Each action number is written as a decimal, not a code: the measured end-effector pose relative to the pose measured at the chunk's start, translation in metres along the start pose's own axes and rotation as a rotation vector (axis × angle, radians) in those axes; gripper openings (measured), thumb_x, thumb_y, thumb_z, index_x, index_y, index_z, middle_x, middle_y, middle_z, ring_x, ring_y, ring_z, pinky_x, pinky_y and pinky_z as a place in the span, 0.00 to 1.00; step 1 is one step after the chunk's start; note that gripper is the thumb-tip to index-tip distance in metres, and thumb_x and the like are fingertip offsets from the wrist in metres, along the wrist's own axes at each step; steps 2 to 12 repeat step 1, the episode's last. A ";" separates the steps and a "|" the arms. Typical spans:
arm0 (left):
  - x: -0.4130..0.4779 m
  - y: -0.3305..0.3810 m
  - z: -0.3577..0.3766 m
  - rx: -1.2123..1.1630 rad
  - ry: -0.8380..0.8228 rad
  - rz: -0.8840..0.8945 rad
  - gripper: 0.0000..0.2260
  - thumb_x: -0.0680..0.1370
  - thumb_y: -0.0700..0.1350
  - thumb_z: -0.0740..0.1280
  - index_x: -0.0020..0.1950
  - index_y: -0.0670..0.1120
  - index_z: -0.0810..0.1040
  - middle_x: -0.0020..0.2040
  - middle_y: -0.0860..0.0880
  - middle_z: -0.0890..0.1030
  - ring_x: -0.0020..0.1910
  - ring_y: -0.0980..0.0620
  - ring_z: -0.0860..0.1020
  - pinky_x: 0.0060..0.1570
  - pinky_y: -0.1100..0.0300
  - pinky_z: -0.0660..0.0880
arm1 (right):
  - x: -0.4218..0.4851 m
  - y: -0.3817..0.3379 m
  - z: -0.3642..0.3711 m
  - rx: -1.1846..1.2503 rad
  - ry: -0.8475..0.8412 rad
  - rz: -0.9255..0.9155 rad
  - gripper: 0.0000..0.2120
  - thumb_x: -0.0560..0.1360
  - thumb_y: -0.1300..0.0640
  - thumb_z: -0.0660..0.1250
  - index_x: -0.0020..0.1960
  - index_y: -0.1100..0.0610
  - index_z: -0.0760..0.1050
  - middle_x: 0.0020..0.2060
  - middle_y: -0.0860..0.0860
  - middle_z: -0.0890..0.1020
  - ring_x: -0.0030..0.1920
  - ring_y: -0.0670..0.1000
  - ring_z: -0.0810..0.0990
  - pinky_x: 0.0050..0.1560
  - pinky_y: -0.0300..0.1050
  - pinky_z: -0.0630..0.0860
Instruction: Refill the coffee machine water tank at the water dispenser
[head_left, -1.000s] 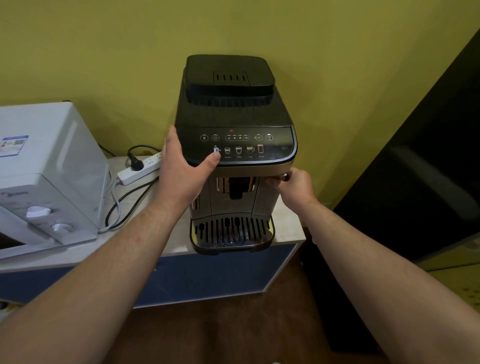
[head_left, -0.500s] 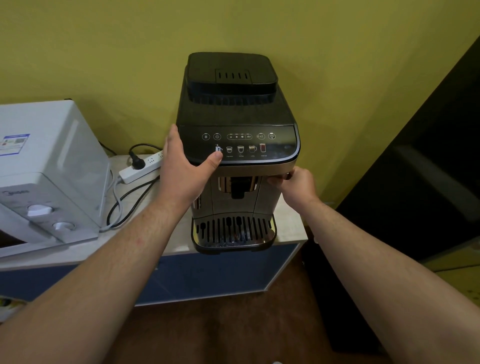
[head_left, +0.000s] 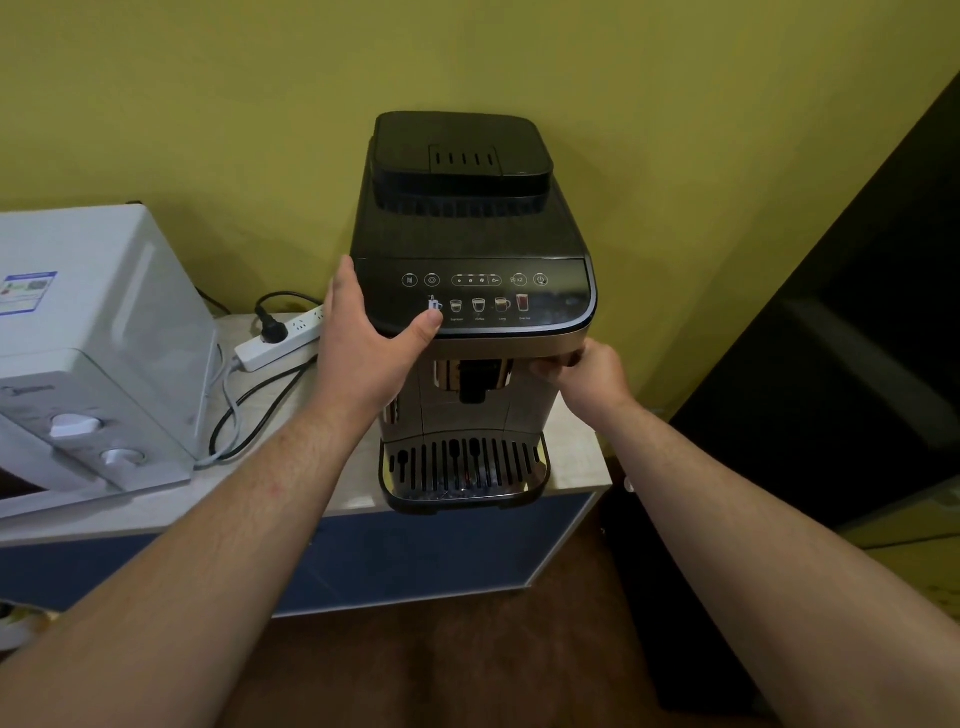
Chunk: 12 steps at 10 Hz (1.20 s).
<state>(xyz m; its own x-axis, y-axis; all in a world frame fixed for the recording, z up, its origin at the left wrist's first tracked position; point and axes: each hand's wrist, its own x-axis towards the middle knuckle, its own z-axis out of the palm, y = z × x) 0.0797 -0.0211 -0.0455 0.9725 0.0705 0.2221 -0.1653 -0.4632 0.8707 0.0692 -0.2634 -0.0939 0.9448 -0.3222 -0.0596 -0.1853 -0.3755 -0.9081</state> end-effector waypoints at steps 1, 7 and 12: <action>-0.001 0.002 0.002 -0.004 0.012 -0.007 0.47 0.71 0.60 0.73 0.82 0.49 0.50 0.81 0.47 0.57 0.79 0.48 0.56 0.76 0.47 0.59 | 0.000 0.000 -0.008 -0.169 -0.062 0.038 0.06 0.73 0.59 0.71 0.49 0.54 0.79 0.42 0.47 0.82 0.41 0.48 0.78 0.38 0.39 0.73; -0.001 0.002 0.002 -0.004 0.012 -0.007 0.47 0.71 0.60 0.73 0.82 0.49 0.50 0.81 0.47 0.57 0.79 0.48 0.56 0.76 0.47 0.59 | 0.000 0.000 -0.008 -0.169 -0.062 0.038 0.06 0.73 0.59 0.71 0.49 0.54 0.79 0.42 0.47 0.82 0.41 0.48 0.78 0.38 0.39 0.73; -0.001 0.002 0.002 -0.004 0.012 -0.007 0.47 0.71 0.60 0.73 0.82 0.49 0.50 0.81 0.47 0.57 0.79 0.48 0.56 0.76 0.47 0.59 | 0.000 0.000 -0.008 -0.169 -0.062 0.038 0.06 0.73 0.59 0.71 0.49 0.54 0.79 0.42 0.47 0.82 0.41 0.48 0.78 0.38 0.39 0.73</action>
